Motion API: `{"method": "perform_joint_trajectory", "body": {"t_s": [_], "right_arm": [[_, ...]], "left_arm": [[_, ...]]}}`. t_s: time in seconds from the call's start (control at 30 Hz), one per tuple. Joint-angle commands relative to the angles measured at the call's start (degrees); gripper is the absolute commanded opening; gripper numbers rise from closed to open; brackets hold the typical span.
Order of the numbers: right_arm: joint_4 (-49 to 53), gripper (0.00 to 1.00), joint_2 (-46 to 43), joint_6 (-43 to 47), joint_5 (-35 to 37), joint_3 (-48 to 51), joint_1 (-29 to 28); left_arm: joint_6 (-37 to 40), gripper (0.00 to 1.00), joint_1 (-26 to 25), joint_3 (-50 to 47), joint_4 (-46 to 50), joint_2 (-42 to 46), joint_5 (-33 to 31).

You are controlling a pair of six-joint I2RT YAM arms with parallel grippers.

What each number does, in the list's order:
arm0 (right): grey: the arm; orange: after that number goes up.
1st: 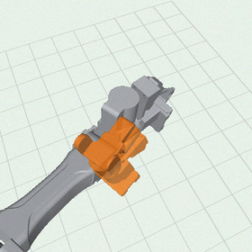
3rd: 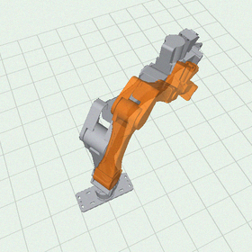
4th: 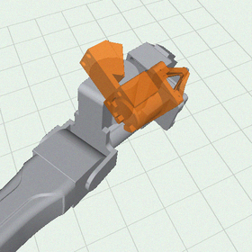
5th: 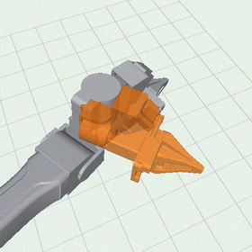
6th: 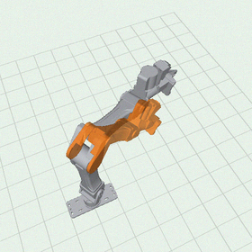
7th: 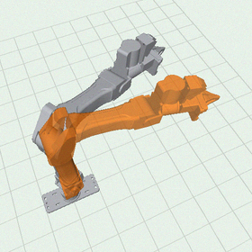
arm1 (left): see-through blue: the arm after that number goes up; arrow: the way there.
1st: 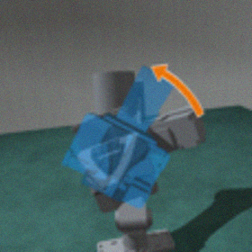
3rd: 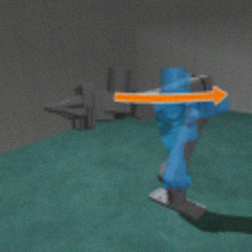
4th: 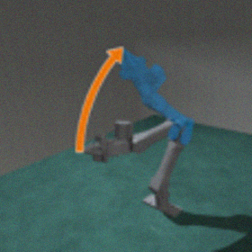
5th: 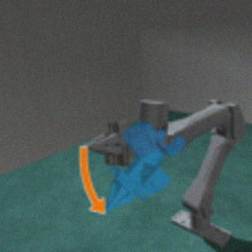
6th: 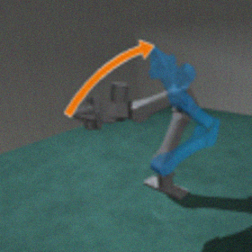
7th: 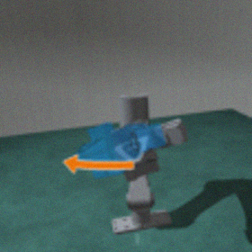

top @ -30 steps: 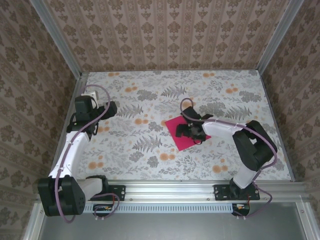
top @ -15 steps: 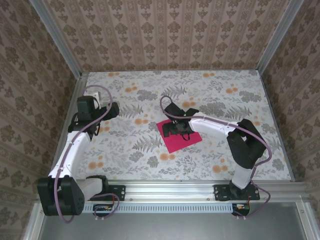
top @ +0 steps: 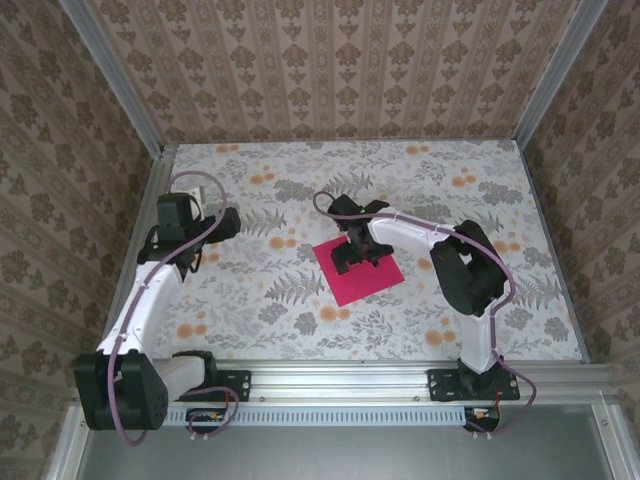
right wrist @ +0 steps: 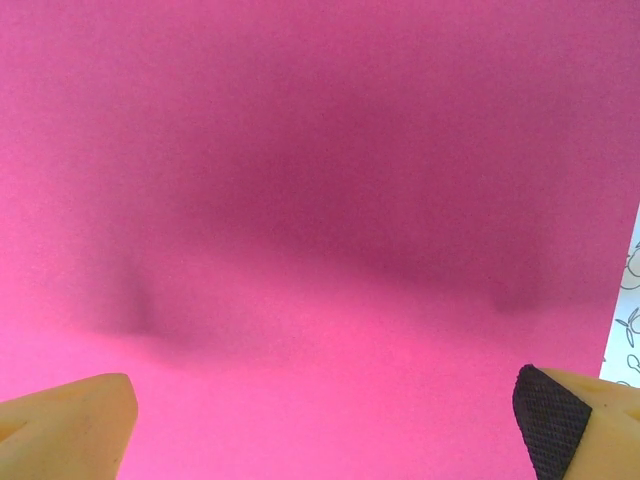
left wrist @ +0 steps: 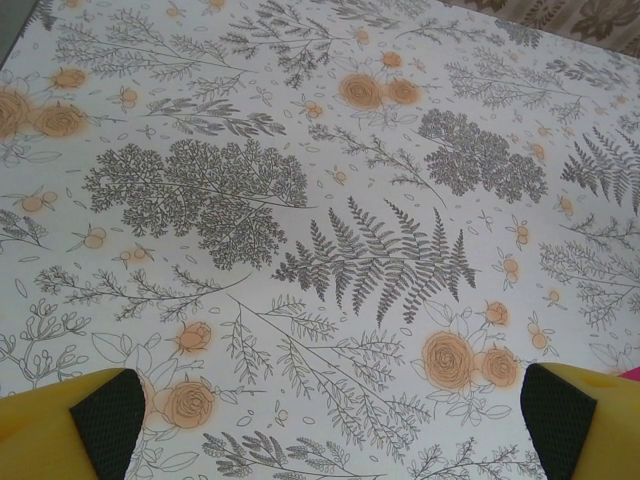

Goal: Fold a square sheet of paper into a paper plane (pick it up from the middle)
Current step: Move the square sheet of paper to the center of the table, then fold the square sheet of paper in half at the center of the table.

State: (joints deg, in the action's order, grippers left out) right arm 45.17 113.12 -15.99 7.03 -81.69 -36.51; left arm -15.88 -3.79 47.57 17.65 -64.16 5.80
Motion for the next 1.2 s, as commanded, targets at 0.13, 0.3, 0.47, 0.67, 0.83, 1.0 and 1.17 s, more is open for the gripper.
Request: {"method": "perform_joint_trajectory", "body": {"t_s": [0.13, 0.3, 0.47, 0.67, 0.83, 1.0, 1.17], "right_arm": [[3.3, 1.00, 3.4, 1.4, -2.7, -3.1, 0.1], [3.5, 1.00, 5.2, 1.1, -3.0, -3.9, 0.1], [3.9, 1.00, 7.3, 1.0, -2.5, -3.4, 0.1], [4.4, 1.00, 8.9, 0.4, -1.5, -2.7, 0.2], [4.4, 1.00, 9.7, 0.0, -0.9, -1.9, 0.1], [3.7, 0.99, 10.1, -0.2, -1.1, -1.0, 0.2], [3.5, 0.97, 9.7, -0.3, -1.1, -0.7, 0.5]], "left_arm": [[0.4, 1.00, -0.6, 1.5, 0.6, -0.6, -0.4], [0.5, 1.00, -0.8, 1.4, 0.8, -0.9, -0.5], [0.6, 1.00, -0.8, 1.4, 0.8, -1.1, -0.8], [0.6, 1.00, -0.9, 1.5, 0.6, -1.4, -0.8], [0.7, 1.00, -0.9, 1.6, 0.6, -1.6, -0.8], [0.8, 1.00, -0.9, 1.7, 0.6, -1.8, -0.8], [0.8, 1.00, -0.8, 2.0, 0.8, -1.8, -0.9]]}}
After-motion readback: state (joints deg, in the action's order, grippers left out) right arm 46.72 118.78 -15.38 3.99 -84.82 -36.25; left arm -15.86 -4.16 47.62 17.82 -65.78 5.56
